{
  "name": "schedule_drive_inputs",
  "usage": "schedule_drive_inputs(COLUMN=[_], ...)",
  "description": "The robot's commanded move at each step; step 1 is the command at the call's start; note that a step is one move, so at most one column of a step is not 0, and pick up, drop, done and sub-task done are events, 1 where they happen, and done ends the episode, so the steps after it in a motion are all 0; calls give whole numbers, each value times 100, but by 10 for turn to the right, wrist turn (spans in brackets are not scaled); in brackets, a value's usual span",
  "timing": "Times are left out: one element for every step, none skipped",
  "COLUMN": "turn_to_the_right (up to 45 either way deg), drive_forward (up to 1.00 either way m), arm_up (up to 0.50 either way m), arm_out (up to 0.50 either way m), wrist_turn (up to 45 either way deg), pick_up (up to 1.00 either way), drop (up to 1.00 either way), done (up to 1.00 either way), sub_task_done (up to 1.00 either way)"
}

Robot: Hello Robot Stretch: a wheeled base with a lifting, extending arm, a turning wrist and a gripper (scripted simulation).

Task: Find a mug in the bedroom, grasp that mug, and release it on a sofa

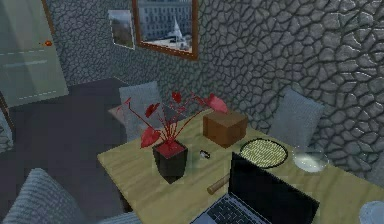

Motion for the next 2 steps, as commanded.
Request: schedule_drive_inputs(turn_to_the_right=[0, 0], drive_forward=[0, 0], arm_up=[50, 22], arm_out=[0, 0], wrist_turn=[0, 0], pick_up=[0, 0], drop=[0, 0], done=[0, 0], sub_task_done=[0, 0])
